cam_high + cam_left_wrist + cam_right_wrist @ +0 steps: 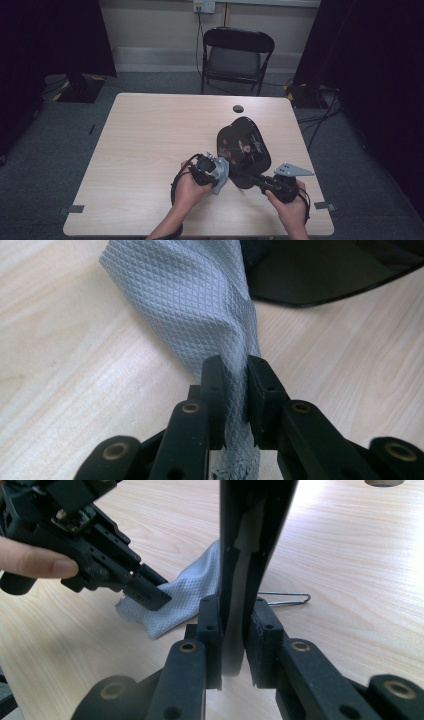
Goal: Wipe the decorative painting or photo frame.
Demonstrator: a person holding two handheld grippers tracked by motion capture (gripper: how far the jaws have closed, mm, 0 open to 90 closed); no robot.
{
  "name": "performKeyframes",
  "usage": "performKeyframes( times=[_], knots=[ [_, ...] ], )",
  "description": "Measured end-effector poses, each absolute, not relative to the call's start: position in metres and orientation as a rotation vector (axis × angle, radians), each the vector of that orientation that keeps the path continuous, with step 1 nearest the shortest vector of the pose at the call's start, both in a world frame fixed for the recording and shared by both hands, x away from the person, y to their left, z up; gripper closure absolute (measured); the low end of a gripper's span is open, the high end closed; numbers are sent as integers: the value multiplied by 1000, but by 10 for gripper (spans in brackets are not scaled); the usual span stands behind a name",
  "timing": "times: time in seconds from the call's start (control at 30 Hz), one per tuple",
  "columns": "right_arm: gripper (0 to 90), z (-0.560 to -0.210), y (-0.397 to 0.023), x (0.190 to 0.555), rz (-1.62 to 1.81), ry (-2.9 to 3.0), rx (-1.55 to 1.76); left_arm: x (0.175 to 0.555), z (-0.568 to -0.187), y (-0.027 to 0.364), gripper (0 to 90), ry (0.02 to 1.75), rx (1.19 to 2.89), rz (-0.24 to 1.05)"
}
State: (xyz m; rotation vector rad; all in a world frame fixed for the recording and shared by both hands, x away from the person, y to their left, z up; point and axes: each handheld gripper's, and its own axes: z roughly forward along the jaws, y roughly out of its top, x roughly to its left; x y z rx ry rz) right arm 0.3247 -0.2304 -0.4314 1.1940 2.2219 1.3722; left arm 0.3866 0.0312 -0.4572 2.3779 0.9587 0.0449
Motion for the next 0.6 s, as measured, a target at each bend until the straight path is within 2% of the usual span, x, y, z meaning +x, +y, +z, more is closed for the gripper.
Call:
performKeyframes(
  times=[0.23,0.6],
  knots=[
    [783,-431,-232,324,1392,2219,1201,386,-445,38,795,973,2356,43],
    [757,-433,-234,320,1374,2214,1216,393,-370,46,794,913,2293,141]
  ],
)
